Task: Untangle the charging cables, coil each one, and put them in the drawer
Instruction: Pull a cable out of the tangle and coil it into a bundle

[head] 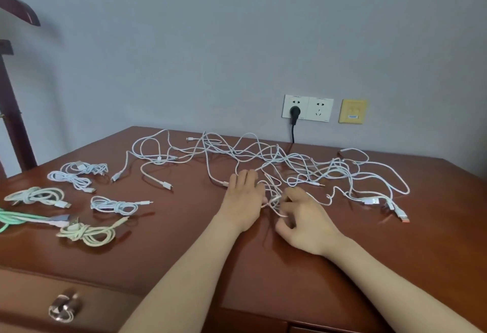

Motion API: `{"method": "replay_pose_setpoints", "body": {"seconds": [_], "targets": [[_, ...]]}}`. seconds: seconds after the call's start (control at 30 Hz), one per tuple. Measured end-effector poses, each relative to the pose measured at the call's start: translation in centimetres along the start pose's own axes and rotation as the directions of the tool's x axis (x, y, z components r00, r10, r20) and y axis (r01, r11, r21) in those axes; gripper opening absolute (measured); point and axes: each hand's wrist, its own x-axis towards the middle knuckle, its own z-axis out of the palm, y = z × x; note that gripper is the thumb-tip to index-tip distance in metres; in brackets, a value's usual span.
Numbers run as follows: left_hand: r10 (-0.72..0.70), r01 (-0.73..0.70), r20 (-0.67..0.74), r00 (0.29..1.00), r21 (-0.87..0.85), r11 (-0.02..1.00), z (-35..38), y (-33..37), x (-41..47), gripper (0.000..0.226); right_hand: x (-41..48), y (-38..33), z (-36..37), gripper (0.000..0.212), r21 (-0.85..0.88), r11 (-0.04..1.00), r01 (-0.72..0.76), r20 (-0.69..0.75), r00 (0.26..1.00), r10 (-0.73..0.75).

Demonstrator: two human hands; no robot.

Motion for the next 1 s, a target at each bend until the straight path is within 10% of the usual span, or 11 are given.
{"method": "replay_pose_setpoints", "body": {"seconds": [0.13, 0.37, 0.53, 0.77, 0.83, 0.9, 1.0], "targets": [[0.114, -0.122, -0.248, 0.962, -0.018, 0.992, 1.4, 0.3, 1.2, 0.003, -0.3, 0.3, -0.4, 0.024, 0.238, 0.97, -0.043, -0.283, 0.953, 0.112], [0.127, -0.157, -0.177, 0.976, -0.166, 0.974, 2.1, 1.3, 2.9, 0.016, -0.3, 0.1, -0.5, 0.031, 0.111, 0.99, -0.087, -0.481, 0.867, 0.13], [-0.235, 0.205, -0.038, 0.971, -0.368, 0.907, 2.0, 2.0, 4.1, 0.024, 0.9, 2.7, -0.3, 0.03, -0.008, 0.921, -0.39, -0.366, 0.858, 0.36], [-0.292, 0.164, -0.072, 0.954, -0.691, 0.705, 2.3, 3.8, 5.6, 0.015, 2.3, 4.3, -0.3, 0.026, 0.12, 0.912, -0.391, -0.277, 0.869, 0.409], [-0.446, 0.253, 0.032, 0.894, -0.859, 0.444, 2.4, 4.1, 6.5, 0.025, 2.6, 4.7, -0.5, 0.023, 0.243, 0.864, -0.441, -0.233, 0.838, 0.494], [-0.475, 0.236, 0.281, 0.834, -0.959, -0.155, 2.1, 4.3, 7.3, 0.029, 2.7, 5.0, -0.7, 0.02, 0.319, 0.837, -0.444, -0.215, 0.826, 0.521], [-0.385, 0.126, 0.483, 0.787, -0.735, -0.666, 2.0, 3.1, 7.7, 0.03, 2.8, 5.1, -0.7, 0.019, 0.262, 0.848, -0.461, -0.124, 0.855, 0.504]]}}
